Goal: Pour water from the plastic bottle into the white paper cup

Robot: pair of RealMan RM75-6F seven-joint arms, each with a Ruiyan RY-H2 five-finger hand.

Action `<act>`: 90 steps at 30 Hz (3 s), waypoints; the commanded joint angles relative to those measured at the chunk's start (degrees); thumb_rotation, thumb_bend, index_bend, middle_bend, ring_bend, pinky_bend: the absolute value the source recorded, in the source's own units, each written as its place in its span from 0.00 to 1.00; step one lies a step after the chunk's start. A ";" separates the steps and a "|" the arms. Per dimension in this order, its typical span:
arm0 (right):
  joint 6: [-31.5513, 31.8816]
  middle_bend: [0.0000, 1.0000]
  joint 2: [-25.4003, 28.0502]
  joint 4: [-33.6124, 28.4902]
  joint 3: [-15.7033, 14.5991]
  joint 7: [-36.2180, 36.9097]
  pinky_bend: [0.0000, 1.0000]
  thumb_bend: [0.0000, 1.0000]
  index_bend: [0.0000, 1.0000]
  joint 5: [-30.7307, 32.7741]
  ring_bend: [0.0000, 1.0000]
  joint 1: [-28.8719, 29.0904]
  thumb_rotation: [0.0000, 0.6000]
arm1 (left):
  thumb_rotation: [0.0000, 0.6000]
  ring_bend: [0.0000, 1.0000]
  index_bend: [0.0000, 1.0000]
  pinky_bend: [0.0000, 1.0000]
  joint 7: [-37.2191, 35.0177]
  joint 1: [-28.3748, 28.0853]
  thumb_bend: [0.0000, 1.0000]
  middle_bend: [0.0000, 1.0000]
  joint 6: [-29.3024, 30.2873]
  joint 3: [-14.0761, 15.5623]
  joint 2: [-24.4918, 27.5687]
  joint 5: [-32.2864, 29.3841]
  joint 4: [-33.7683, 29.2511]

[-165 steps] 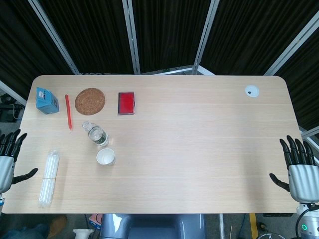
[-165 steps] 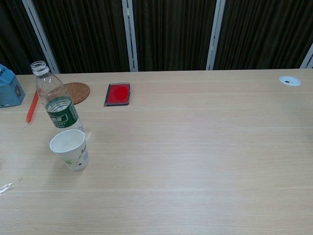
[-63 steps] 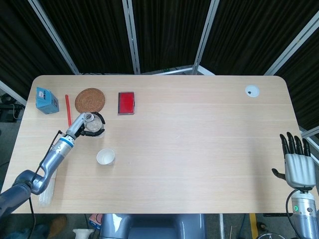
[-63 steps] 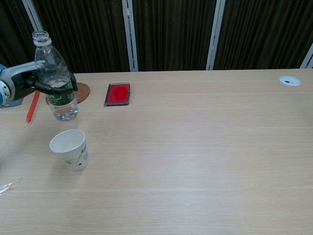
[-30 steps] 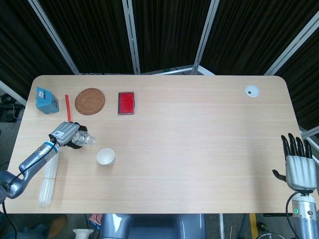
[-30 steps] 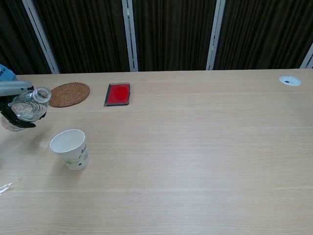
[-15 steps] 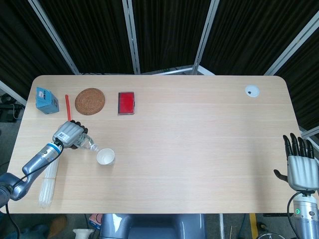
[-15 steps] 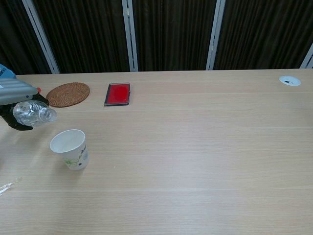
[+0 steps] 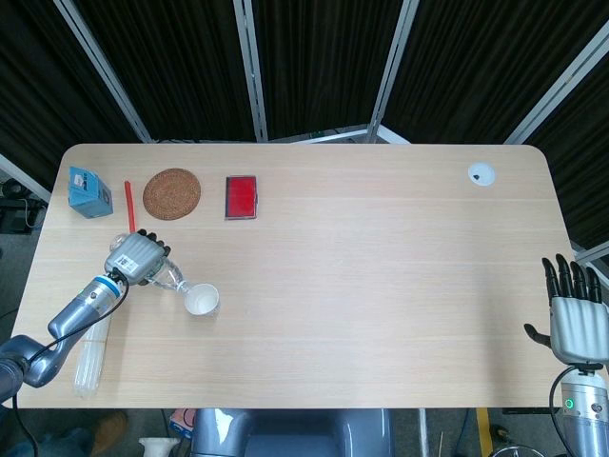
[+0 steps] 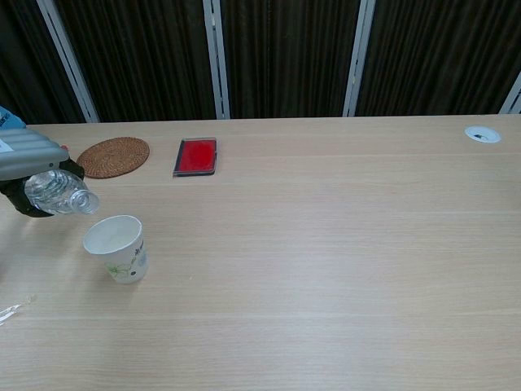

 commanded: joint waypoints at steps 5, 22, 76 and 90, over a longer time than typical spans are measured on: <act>-0.01 0.00 -0.07 0.03 -0.03 -0.20 0.00 0.00 0.00 0.09 0.00 0.02 1.00 | 1.00 0.32 0.69 0.35 3.07 0.07 0.58 0.51 0.25 -0.22 -0.06 -0.50 -0.20; -0.02 0.00 0.09 -0.06 0.06 -0.06 0.00 0.00 0.00 0.31 0.00 0.00 1.00 | 1.00 0.32 0.69 0.35 10.50 0.40 0.58 0.51 3.38 -0.05 -1.60 0.81 1.75; -1.29 0.00 -0.58 0.87 0.12 -1.39 0.00 0.00 0.00 1.96 0.00 0.57 1.00 | 1.00 0.32 0.71 0.35 -65.56 -2.61 0.54 0.51 1.02 -10.15 -9.82 -7.44 3.50; -1.50 0.00 -0.71 0.97 0.48 -2.06 0.00 0.00 0.00 3.27 0.00 0.61 1.00 | 1.00 0.32 0.69 0.35 -70.71 -5.21 0.52 0.51 -4.07 -10.54 -17.12 -7.33 12.75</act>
